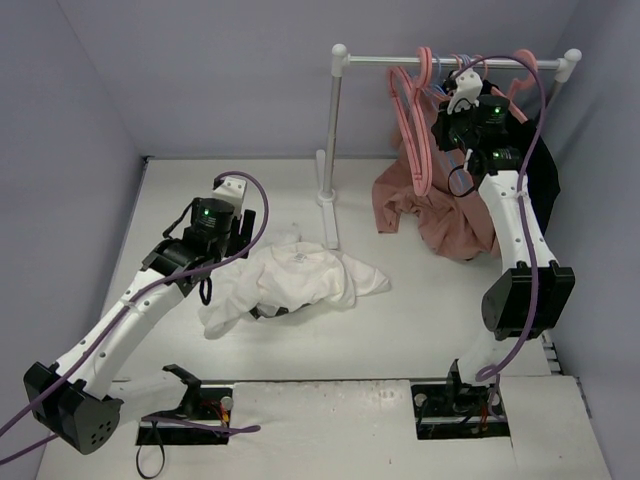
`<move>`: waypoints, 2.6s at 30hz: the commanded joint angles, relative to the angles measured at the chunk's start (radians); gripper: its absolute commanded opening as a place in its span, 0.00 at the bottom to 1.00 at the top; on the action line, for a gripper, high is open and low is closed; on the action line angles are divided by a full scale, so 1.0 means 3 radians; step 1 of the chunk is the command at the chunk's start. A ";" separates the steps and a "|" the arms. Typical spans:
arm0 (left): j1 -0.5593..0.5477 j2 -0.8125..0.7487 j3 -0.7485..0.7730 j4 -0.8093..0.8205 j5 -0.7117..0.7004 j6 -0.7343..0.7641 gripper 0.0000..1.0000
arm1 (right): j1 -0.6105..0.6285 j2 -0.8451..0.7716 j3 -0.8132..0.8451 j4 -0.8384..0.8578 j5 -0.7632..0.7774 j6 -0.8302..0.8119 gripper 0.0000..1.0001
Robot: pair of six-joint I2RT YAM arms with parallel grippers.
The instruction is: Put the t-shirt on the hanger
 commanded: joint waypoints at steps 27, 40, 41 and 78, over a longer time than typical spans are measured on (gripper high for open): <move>0.0029 0.0032 0.0067 0.0079 0.0186 -0.0090 0.66 | 0.0401 -0.2431 -0.2344 0.0247 0.0902 0.0572 0.00; 0.0028 0.0088 0.0058 0.0082 0.0258 -0.0143 0.66 | 0.0451 -0.3452 -0.3485 -0.0128 0.0671 0.1486 0.00; 0.0028 0.0093 0.0061 0.0082 0.0258 -0.0143 0.66 | 0.0458 -0.3485 -0.3510 -0.0182 0.0579 0.1486 0.00; -0.0139 0.2127 0.0914 -0.0202 0.0035 -0.1726 0.56 | 0.0860 -0.4130 -0.3374 -0.0458 -0.1056 0.1054 0.00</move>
